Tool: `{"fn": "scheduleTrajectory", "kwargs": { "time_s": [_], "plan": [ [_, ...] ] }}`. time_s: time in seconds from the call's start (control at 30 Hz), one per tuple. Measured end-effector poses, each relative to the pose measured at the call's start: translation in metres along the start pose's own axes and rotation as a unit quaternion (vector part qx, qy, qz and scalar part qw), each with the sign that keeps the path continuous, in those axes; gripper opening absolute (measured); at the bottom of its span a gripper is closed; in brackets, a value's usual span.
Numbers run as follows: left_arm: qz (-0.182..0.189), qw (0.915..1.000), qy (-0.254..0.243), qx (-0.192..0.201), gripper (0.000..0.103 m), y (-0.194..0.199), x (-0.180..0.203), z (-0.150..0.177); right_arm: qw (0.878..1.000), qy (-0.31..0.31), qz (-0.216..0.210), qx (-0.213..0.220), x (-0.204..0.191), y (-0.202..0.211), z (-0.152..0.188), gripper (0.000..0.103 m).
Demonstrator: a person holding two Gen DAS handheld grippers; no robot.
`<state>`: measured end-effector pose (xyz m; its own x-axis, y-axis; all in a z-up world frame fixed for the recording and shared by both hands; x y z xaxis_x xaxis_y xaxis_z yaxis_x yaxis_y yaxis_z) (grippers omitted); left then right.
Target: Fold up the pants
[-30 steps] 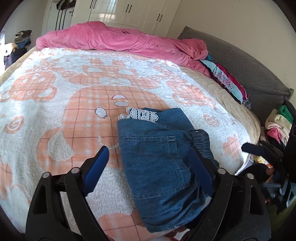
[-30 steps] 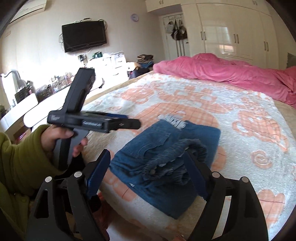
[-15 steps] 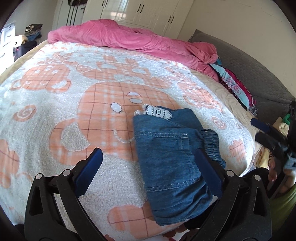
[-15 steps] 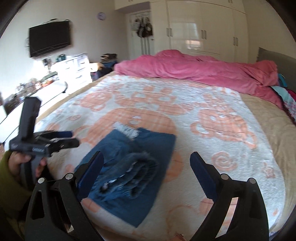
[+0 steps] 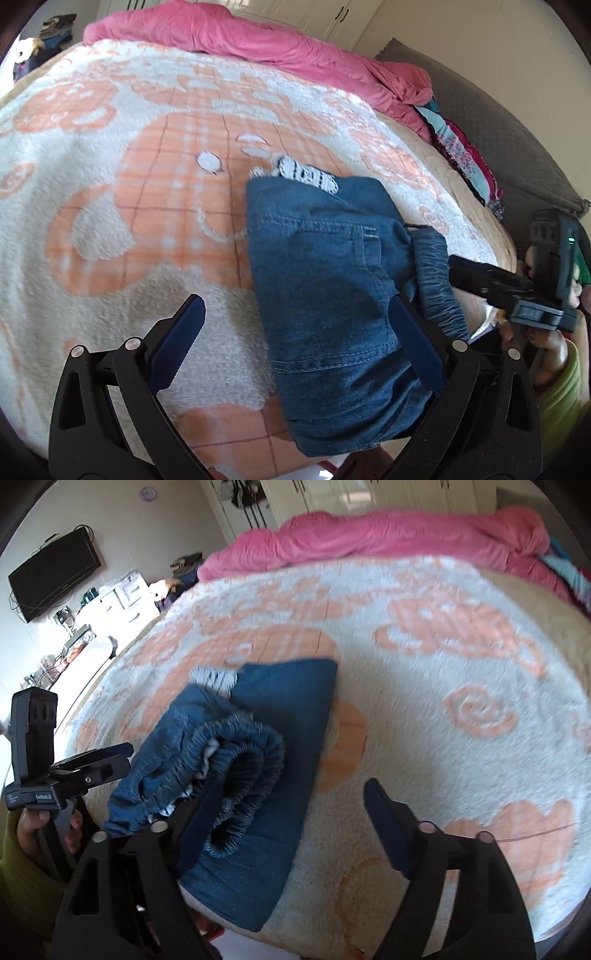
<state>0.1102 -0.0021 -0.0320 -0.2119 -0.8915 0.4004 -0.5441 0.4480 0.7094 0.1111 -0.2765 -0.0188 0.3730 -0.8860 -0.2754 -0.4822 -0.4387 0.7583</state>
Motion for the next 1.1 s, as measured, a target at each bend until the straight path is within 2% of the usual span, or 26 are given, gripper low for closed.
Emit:
{"fn": "scheduleTrajectory", "kwargs": {
  "time_s": [0.1, 0.2, 0.3, 0.57, 0.6, 0.63, 0.7, 0.73, 0.83, 0.93, 1.1],
  "plan": [
    [-0.001, 1.0000, -0.004, -0.008, 0.093, -0.006, 0.001, 0.002, 1.000, -0.008, -0.016, -0.019, -0.001, -0.010, 0.002, 0.068],
    [-0.001, 0.9999, -0.002, -0.016, 0.091, -0.014, 0.000, 0.004, 0.999, -0.017, -0.034, -0.031, -0.001, -0.019, 0.002, 0.066],
    [-0.002, 0.9998, -0.007, -0.016, 0.083, -0.017, 0.003, 0.003, 0.998, -0.017, -0.041, -0.036, -0.002, -0.025, 0.001, 0.064],
    [0.006, 0.9997, 0.001, -0.024, 0.074, -0.035, 0.008, -0.008, 0.997, -0.006, -0.056, -0.060, -0.001, -0.041, -0.012, 0.064],
    [0.005, 0.9997, 0.001, -0.024, 0.074, -0.037, 0.009, -0.008, 0.996, -0.002, -0.057, -0.061, -0.002, -0.042, -0.013, 0.063],
    [0.003, 0.9997, 0.000, -0.025, 0.074, -0.040, 0.010, -0.009, 0.996, 0.002, -0.060, -0.063, -0.003, -0.043, -0.014, 0.056],
    [0.002, 0.9997, -0.001, -0.023, 0.071, -0.041, 0.011, -0.008, 0.995, -0.001, -0.075, -0.063, -0.003, -0.044, -0.013, 0.049],
    [0.003, 0.9997, -0.001, -0.023, 0.065, -0.041, 0.011, -0.008, 0.995, -0.001, -0.077, -0.061, -0.003, -0.043, -0.012, 0.046],
    [0.012, 0.9997, 0.000, -0.021, 0.056, -0.039, 0.013, -0.006, 0.995, 0.003, -0.080, -0.053, -0.008, -0.041, -0.012, 0.036],
    [0.019, 0.9997, 0.004, -0.017, 0.048, -0.037, 0.013, -0.006, 0.996, 0.007, -0.076, -0.040, -0.013, -0.038, -0.011, 0.032],
    [0.022, 0.9997, -0.010, -0.002, 0.045, -0.030, 0.021, -0.005, 0.998, 0.015, -0.065, -0.016, -0.021, -0.031, -0.008, 0.031]
  ]
}}
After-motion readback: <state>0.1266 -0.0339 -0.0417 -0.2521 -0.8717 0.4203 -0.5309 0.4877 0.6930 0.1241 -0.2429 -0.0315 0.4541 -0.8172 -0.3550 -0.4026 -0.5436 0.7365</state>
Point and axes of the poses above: each gripper's, at about its wrist camera, not at the fingertips, and y roughly against the way its jaws point, x to its right, z to its underside, the point moved 3 cm from there along -y, roughly the way its jaws point
